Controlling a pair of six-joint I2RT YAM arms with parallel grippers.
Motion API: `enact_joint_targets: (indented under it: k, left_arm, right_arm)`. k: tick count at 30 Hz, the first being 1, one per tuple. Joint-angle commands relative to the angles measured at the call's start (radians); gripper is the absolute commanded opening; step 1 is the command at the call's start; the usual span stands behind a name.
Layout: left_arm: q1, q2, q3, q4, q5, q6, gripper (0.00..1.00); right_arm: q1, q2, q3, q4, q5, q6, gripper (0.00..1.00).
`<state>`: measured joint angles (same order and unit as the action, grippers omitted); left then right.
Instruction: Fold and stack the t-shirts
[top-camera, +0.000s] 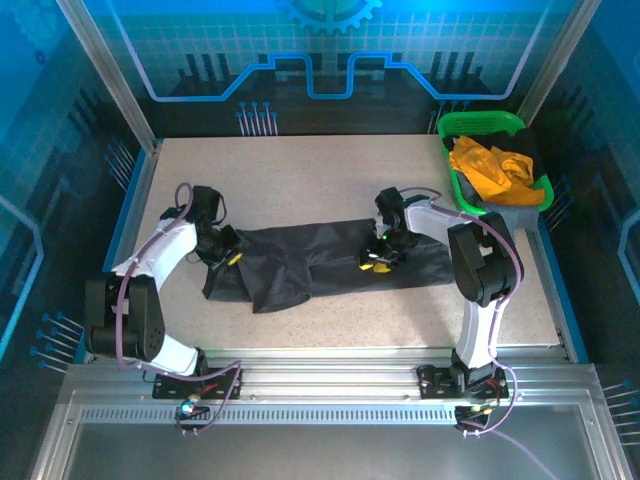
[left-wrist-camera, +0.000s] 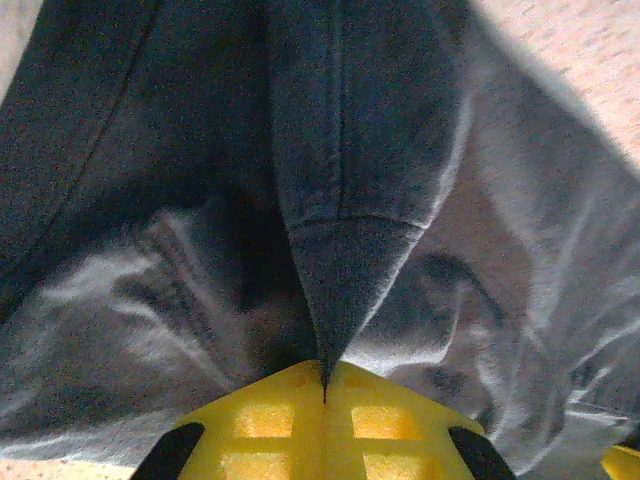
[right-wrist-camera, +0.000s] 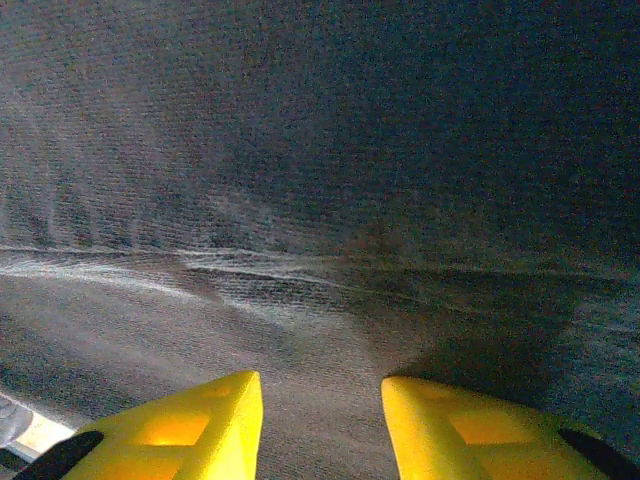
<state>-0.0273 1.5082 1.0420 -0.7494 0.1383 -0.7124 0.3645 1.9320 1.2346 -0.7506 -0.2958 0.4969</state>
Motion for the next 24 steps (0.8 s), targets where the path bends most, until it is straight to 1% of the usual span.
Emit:
enact_joint_targets:
  k: [1,7,12,17,20,24]
  left_arm:
    - [0.018,0.056,0.091,-0.088,-0.005,0.048,0.0]
    - [0.036,0.176,0.234,-0.186,-0.018,0.111,0.0]
    - [0.046,0.25,0.318,-0.22,-0.07,0.154,0.0]
    - [0.059,0.293,0.35,-0.215,-0.123,0.19,0.0]
    - [0.063,0.322,0.363,-0.205,-0.13,0.198,0.0]
    - [0.063,0.366,0.369,-0.221,-0.172,0.202,0.0]
  right_arm:
    - [-0.017,0.056,-0.049,-0.066,0.107,0.003,0.4]
    - [-0.016,0.062,-0.047,-0.067,0.11,0.004,0.4]
    - [-0.018,0.058,-0.049,-0.066,0.109,0.008,0.4]
    - [-0.018,0.054,-0.056,-0.066,0.11,0.008,0.4]
    - [-0.018,0.054,-0.063,-0.064,0.112,0.009,0.4]
    - [-0.018,0.051,-0.064,-0.068,0.117,0.01,0.39]
